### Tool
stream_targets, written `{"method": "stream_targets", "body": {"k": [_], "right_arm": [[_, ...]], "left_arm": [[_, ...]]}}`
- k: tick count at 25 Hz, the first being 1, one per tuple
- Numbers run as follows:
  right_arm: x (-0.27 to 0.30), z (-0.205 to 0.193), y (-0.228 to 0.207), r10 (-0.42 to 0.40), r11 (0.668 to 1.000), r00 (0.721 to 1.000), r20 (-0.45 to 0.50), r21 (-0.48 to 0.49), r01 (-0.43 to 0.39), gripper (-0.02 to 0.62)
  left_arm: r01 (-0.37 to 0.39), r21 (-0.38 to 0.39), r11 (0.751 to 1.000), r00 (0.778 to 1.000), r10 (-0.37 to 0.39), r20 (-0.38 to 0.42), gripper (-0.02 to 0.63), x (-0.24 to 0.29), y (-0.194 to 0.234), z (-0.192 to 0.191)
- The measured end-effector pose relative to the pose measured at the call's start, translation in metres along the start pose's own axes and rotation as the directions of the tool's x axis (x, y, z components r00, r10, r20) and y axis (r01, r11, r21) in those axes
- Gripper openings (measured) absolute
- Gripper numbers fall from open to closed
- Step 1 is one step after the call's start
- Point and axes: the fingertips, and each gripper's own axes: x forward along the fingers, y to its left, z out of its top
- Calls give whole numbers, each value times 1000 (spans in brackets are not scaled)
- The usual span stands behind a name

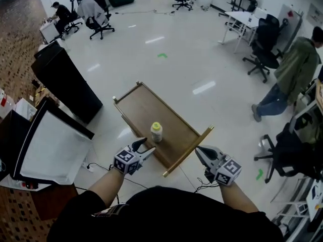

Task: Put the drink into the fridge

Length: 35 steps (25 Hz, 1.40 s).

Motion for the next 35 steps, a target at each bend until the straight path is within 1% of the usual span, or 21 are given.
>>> {"method": "stream_targets", "body": {"k": [2,4,8,10,13,16,19,22,23,24,25,27,31,33,35], "right_arm": [[-13,-2,-10,-27,1000,1000,-4,12,27,-11],[-26,-6,-19,-56,998,998,-6,21,57,-11],[-48,-15,-32,-103,994,994,-17,41,104,-11],[-59,-20,-40,-127,990,991,-28,58,129,-11],[-73,-27,-48,-161,983,986,-37,79,163,-11],[-83,-33,-53,-184,978,982,-45,87,188,-11],[-91,-38,-56,-204,974,977,-55,92,209,-11],[-96,-41,-59,-215,971,974,-68,93,221,-11],[-98,-42,-60,-219,970,973,-74,91,225,-11],[-99,-43,-60,-223,969,972,-79,91,230,-11],[-100,-45,-60,-227,968,970,-82,92,234,-11],[-98,-48,-59,-231,966,969,-88,94,239,-11],[-82,-44,-54,-200,974,976,-92,88,208,-11],[-72,-41,-52,-177,979,980,-91,82,185,-11],[-60,-36,-51,-159,983,983,-87,74,166,-11]], "left_arm": [[-29,20,999,999,29,-39,296,24,9,-10],[-72,46,996,995,75,-73,326,44,22,-21],[-156,59,986,979,162,-124,406,76,52,-44],[-181,51,982,969,187,-160,424,91,64,-55],[-204,55,977,962,210,-172,448,113,79,-58],[-197,64,978,962,205,-178,448,133,87,-62],[-184,81,980,964,196,-180,445,148,85,-68],[-196,98,976,963,211,-165,423,158,88,-68],[-203,98,974,962,217,-164,404,160,91,-67],[-205,100,974,962,219,-165,357,162,93,-68],[-198,102,975,962,214,-170,333,163,95,-68],[-175,103,979,964,191,-185,330,164,99,-68],[-165,65,984,966,175,-191,328,153,100,-66],[-160,52,986,970,167,-176,328,144,95,-62],[-144,56,988,977,151,-149,328,136,87,-52]]}}
